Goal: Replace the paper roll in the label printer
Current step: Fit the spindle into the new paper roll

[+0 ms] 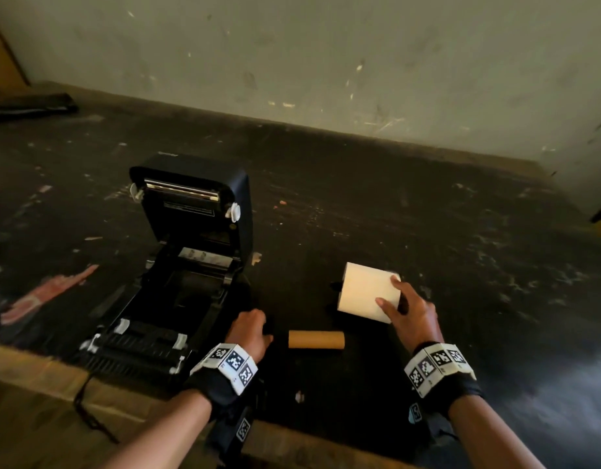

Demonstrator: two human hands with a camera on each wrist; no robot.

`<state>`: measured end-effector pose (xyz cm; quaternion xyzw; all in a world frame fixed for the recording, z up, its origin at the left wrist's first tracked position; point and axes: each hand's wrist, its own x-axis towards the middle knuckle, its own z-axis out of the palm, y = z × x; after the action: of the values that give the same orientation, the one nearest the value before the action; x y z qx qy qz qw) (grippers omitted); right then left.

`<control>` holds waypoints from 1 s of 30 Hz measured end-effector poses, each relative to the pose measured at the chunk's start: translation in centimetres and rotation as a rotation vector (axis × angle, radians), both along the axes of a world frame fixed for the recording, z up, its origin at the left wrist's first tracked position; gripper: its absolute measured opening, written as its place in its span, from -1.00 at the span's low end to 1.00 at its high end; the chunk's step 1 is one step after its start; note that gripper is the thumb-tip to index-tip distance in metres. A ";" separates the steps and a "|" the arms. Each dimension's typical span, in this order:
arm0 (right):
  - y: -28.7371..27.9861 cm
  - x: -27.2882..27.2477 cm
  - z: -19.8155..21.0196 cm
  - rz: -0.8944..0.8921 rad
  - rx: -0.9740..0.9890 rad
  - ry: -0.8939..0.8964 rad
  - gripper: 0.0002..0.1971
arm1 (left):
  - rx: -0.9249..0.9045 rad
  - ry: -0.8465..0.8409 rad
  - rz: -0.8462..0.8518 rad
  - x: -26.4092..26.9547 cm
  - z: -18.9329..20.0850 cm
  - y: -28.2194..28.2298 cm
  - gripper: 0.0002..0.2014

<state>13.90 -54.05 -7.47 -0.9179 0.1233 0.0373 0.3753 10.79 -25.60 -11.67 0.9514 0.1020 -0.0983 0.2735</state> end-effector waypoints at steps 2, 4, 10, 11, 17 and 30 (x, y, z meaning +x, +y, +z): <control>-0.1 0.1 -0.1 -0.007 0.007 0.002 -0.41 | -0.119 -0.059 0.057 1.1 0.7 -0.1 -0.76; -0.2 0.2 -0.1 -0.006 0.012 0.002 -0.40 | -0.227 -0.124 0.097 2.8 1.2 -0.3 -0.88; -0.1 0.1 -0.2 -0.004 0.008 -0.028 -0.43 | -0.264 -0.195 0.060 7.4 2.4 -2.6 -0.80; -0.1 0.1 -0.2 -0.002 0.008 -0.035 -0.43 | -0.241 -0.191 0.036 7.9 2.7 -3.3 -0.81; -0.3 0.1 -0.3 0.014 0.016 -0.044 -0.43 | -0.262 -0.128 -0.062 10.8 2.7 -6.5 -0.80; -0.6 0.4 -0.5 0.041 0.036 -0.062 -0.41 | -0.580 -0.027 -0.087 11.1 3.3 -8.6 -0.81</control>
<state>14.31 -54.64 -7.96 -0.9141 0.0921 0.0186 0.3944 21.86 -34.20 -8.42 0.8382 0.0249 -0.1224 0.5309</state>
